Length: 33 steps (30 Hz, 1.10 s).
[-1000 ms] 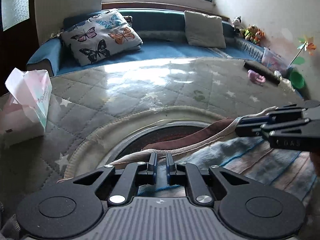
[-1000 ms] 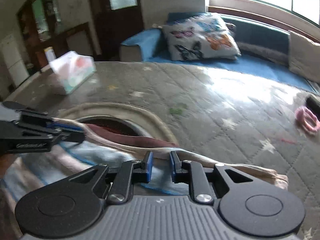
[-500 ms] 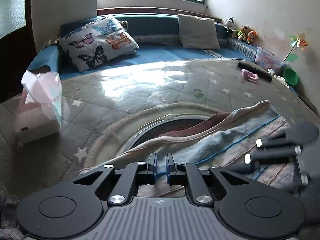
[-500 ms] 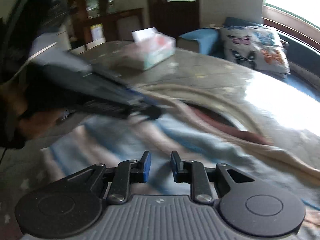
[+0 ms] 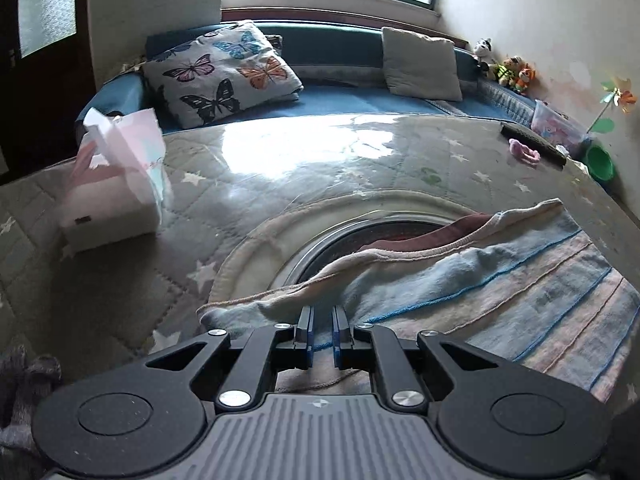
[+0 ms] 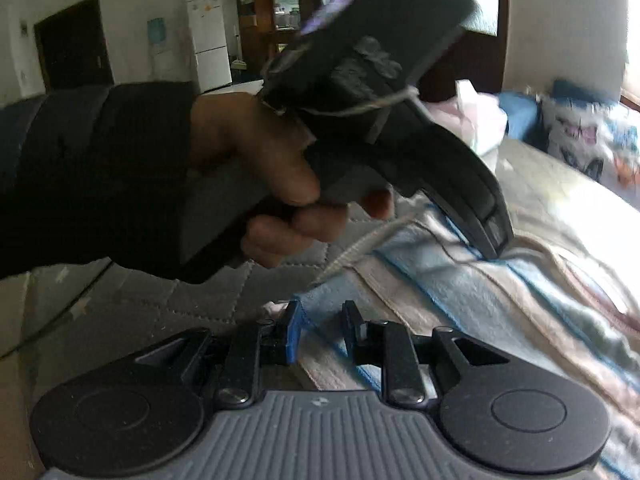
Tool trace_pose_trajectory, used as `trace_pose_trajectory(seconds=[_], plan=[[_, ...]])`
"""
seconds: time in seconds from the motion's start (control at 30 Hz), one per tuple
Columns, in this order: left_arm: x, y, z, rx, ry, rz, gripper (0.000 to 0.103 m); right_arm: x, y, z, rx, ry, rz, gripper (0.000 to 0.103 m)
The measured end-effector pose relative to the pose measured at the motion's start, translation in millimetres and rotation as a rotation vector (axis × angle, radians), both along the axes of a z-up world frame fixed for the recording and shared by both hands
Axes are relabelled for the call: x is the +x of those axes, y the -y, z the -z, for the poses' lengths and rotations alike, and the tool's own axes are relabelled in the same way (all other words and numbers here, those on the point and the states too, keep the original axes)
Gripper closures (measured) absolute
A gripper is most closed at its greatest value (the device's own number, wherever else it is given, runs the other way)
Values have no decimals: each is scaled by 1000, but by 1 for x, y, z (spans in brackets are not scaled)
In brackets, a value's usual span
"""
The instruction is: Fold clothes
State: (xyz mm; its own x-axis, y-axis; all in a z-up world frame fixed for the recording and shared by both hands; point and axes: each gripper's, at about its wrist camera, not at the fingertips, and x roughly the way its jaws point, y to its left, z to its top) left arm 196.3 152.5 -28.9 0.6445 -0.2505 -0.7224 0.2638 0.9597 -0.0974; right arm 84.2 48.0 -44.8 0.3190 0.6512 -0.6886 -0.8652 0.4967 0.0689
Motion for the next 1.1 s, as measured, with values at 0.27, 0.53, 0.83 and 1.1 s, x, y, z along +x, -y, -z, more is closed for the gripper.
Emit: trace_pose_trajectory(seconds=[0.27, 0.53, 0.83, 1.1], plan=[[-53, -11, -14, -33, 53, -43, 92, -4, 65, -17, 15, -15, 156, 75], [-103, -12, -6, -37, 55, -86, 92, 11, 169, -19, -14, -26, 476, 75], [-137, -14, -6, -40, 83, -126, 92, -15, 266, -13, 2, -49, 713, 75], [-139, -9, -5, -8, 70, -179, 88, 5, 282, -14, 59, -3, 849, 62]])
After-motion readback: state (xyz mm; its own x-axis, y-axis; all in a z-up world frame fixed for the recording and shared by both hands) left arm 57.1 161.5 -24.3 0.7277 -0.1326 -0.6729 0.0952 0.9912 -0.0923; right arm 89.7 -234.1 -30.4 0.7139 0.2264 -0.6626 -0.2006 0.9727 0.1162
